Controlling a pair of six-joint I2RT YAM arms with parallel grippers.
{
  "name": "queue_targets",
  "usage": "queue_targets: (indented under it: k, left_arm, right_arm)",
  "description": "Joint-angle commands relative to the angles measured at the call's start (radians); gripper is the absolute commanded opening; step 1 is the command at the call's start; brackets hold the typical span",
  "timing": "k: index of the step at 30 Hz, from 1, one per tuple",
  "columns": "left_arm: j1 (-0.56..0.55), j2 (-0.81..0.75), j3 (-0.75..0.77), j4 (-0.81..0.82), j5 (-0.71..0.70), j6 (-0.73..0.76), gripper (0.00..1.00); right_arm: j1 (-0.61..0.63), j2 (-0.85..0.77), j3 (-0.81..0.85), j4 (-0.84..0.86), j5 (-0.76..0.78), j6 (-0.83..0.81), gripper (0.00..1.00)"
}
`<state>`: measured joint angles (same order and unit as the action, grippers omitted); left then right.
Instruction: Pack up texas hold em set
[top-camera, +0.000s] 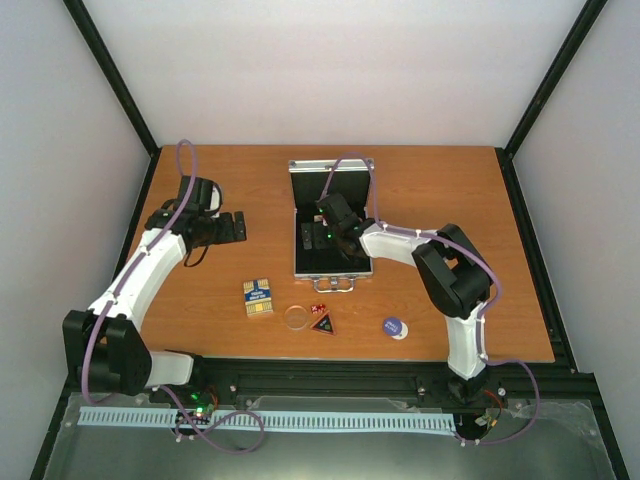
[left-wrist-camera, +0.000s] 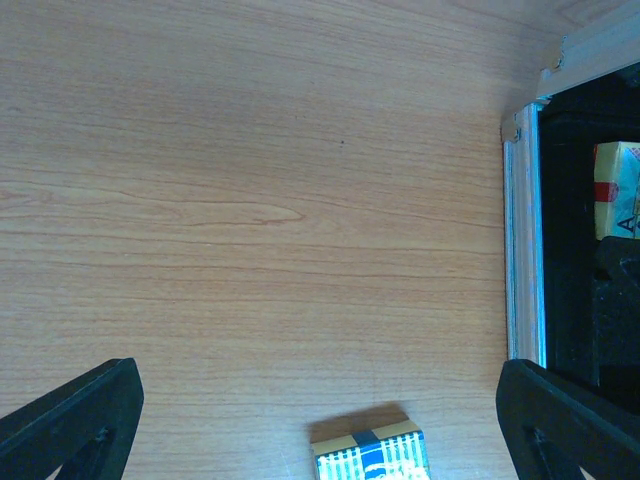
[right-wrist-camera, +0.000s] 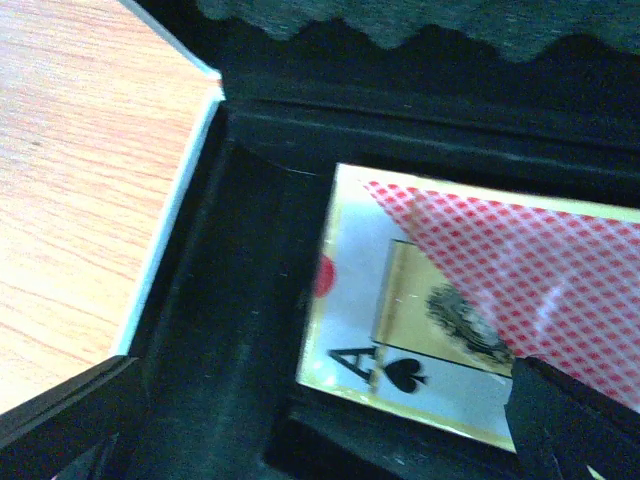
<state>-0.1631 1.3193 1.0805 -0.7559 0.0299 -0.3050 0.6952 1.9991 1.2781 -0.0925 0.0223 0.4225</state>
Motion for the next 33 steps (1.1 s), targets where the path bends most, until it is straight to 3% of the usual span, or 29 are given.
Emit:
queue_targets:
  k: [1, 9, 18, 24, 33]
  left_arm:
    - [-0.003, -0.033, -0.001, 0.013, -0.005, 0.017, 1.0]
    - [-0.002, -0.027, -0.012, 0.019, -0.015, 0.018, 1.0]
    - [-0.004, 0.002, -0.014, 0.025, -0.019, 0.02, 1.0]
    - [-0.003, 0.026, -0.012, 0.025, -0.019, 0.021, 1.0]
    - [-0.003, 0.046, 0.003, 0.03, -0.026, 0.018, 1.0]
  right_arm:
    - [-0.003, -0.03, -0.017, -0.088, 0.11, -0.042, 1.0]
    - [-0.003, 0.013, 0.02, -0.021, 0.189, -0.128, 1.0]
    - [-0.003, -0.006, -0.098, 0.226, 0.22, -0.201, 1.0]
    - [-0.003, 0.017, -0.123, 0.302, 0.248, -0.213, 1.0]
    - [0.032, -0.071, -0.216, 0.301, 0.25, -0.18, 1.0]
